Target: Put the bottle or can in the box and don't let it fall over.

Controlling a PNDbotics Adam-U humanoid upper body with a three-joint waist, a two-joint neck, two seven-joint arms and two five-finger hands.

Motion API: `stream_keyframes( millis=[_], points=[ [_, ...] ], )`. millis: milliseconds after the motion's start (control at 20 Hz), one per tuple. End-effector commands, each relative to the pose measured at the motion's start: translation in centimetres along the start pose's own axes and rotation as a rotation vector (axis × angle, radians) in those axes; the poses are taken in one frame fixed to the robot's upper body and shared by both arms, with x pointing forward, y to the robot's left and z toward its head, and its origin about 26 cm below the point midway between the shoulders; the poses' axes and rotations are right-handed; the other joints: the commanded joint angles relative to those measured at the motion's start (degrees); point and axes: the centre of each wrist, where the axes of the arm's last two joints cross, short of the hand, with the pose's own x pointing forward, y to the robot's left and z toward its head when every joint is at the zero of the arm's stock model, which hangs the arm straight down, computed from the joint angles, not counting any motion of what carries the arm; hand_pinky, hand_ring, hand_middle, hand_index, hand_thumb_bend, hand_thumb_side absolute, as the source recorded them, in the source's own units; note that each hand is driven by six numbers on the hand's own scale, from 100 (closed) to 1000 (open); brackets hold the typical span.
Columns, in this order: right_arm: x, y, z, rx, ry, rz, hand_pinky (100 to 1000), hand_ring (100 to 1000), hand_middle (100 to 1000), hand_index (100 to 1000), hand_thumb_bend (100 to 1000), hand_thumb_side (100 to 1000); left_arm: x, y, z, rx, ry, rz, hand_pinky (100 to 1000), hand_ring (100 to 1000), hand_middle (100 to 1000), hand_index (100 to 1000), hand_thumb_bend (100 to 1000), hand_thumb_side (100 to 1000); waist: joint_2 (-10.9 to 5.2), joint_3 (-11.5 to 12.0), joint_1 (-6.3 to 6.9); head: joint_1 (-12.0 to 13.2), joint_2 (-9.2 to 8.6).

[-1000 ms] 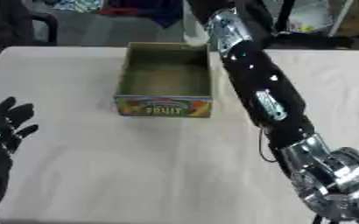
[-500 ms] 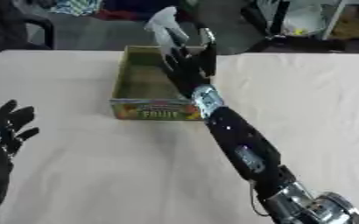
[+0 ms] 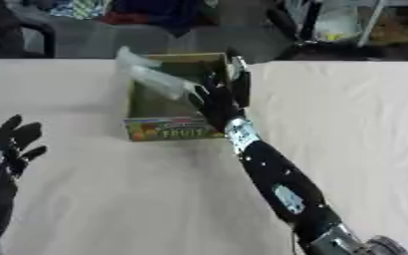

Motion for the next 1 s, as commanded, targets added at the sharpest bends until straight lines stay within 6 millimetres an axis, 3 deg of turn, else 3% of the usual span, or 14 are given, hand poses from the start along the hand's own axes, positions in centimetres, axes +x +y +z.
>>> stream_keyframes(
  millis=[50,450,700,900,950,1000],
  points=[
    [4.7,-0.1,-0.4,0.011,-0.123,0.017,100,100,100,1000,331,683,0.3,0.8,0.1,0.015,-0.004,-0.027,880,934,839,993,100,991,-0.92,-0.70,-0.01,0.84,0.34],
    [14.8,3.3,-0.4,0.142,-0.429,-0.014,100,100,100,1000,337,598,-0.2,1.0,0.8,0.025,0.024,-0.040,880,936,839,993,100,995,-1.51,-2.72,-0.67,2.34,1.02],
    [19.0,5.4,1.5,0.230,-0.572,0.011,100,100,100,1000,322,569,-0.5,1.2,1.1,0.035,0.037,-0.044,880,936,839,993,100,997,-1.91,-3.73,-1.03,3.44,1.55],
    [21.1,5.8,4.1,0.257,-0.646,0.146,211,100,109,1000,272,569,-0.6,1.5,1.3,0.047,0.045,-0.050,880,937,839,992,100,998,-2.20,-4.61,-1.52,4.52,1.98],
    [21.5,5.7,4.8,0.252,-0.664,0.195,314,142,183,1000,237,576,-0.6,1.5,1.3,0.050,0.046,-0.050,880,937,840,992,100,998,-2.23,-4.84,-1.64,4.71,1.98],
    [21.9,5.6,5.6,0.245,-0.684,0.256,314,142,183,1000,237,576,-0.6,1.5,1.3,0.051,0.047,-0.050,880,937,840,992,100,999,-2.23,-5.02,-1.73,4.90,1.97]
  ],
)
